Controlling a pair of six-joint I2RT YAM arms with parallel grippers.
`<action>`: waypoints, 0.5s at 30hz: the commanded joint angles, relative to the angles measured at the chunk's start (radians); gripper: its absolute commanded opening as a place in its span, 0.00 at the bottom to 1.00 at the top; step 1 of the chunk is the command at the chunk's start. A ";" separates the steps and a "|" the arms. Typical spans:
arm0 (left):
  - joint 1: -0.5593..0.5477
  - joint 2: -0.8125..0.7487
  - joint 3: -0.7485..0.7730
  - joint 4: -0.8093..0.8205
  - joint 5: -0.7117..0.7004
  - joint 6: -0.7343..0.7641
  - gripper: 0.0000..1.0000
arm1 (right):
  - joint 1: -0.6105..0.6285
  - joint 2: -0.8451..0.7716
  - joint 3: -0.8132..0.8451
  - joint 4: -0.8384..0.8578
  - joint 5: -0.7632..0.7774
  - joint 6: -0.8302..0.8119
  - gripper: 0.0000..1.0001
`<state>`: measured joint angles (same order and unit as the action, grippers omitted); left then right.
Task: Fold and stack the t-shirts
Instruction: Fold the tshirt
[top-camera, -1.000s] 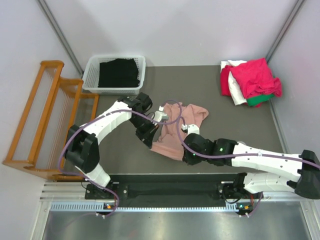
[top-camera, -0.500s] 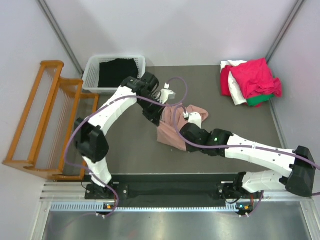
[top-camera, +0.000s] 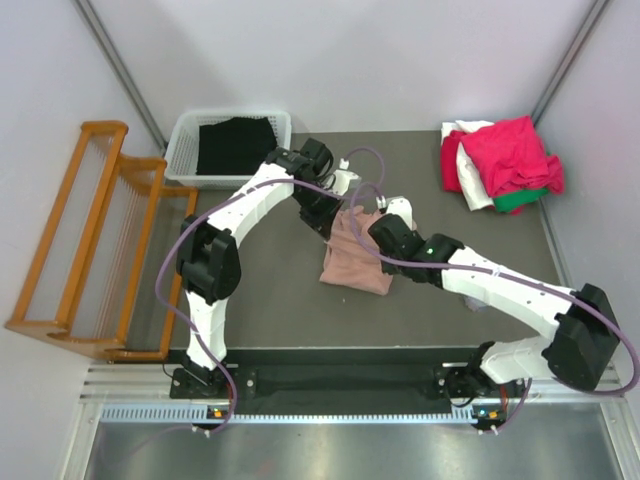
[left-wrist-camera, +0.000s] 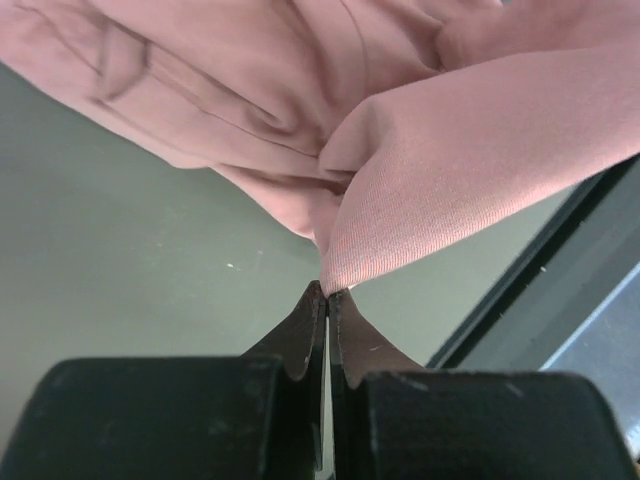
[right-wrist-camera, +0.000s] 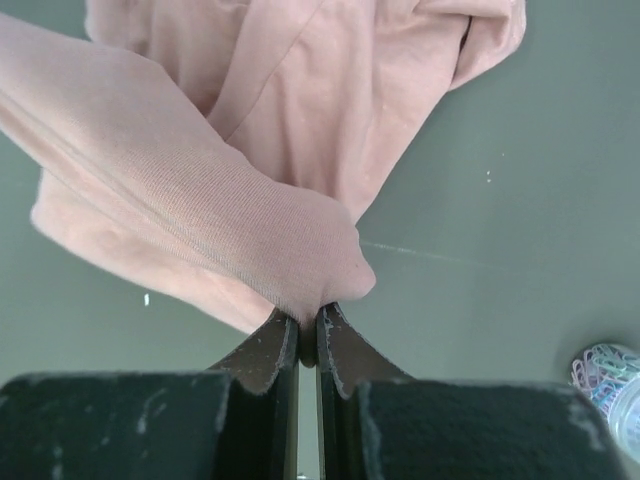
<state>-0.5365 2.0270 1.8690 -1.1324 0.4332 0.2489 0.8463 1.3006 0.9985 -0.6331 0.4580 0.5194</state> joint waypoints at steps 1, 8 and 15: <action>0.026 0.009 0.044 0.046 -0.122 -0.008 0.00 | -0.026 0.049 0.034 0.009 0.013 -0.050 0.00; 0.032 0.022 0.044 0.085 -0.163 -0.019 0.00 | -0.036 0.124 0.026 0.068 -0.001 -0.065 0.00; 0.033 0.067 0.076 0.111 -0.163 -0.031 0.00 | -0.105 0.170 0.031 0.116 0.018 -0.099 0.00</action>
<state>-0.5186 2.0724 1.8858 -1.0603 0.3344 0.2028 0.7925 1.4548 0.9989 -0.5034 0.4419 0.4679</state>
